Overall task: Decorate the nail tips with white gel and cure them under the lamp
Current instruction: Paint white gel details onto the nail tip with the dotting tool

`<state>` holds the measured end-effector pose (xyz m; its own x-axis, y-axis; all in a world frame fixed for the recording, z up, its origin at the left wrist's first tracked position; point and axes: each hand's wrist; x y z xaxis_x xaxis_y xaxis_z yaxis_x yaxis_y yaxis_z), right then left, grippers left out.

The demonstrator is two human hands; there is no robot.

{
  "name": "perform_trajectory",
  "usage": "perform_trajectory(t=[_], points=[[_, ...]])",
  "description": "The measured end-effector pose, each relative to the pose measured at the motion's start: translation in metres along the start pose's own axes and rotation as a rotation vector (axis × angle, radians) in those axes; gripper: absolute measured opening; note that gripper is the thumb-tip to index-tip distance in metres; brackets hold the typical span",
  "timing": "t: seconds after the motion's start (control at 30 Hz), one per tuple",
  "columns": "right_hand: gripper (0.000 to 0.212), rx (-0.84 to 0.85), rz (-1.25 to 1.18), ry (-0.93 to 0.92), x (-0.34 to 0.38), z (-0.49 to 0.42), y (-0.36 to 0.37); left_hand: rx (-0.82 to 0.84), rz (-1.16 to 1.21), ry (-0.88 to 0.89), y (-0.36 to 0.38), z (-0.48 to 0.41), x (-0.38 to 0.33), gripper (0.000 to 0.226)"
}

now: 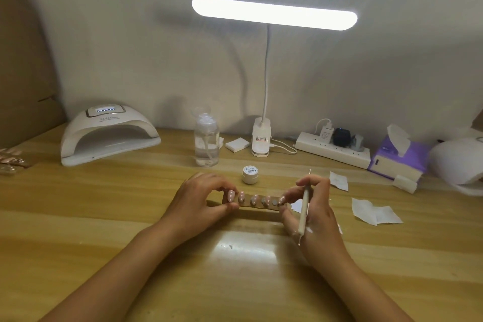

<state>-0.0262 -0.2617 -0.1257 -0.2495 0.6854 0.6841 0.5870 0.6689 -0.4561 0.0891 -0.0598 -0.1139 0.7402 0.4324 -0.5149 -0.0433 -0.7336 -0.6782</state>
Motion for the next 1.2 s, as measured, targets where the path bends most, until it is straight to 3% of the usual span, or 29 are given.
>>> perform_trajectory(t=[1.2], points=[[0.050, 0.009, 0.097, -0.003, -0.0006, -0.0015, 0.0021, 0.034, 0.047, 0.014, 0.0005, 0.0016, -0.0003, 0.019]])
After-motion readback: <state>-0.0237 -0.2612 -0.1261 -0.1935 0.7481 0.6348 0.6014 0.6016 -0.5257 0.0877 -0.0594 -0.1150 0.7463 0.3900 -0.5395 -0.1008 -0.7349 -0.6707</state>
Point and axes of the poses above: each hand's wrist, its own z-axis away from the middle knuckle, its own y-axis out of the palm, x = y × z, and after that the axes turned 2 degrees about -x, right-handed
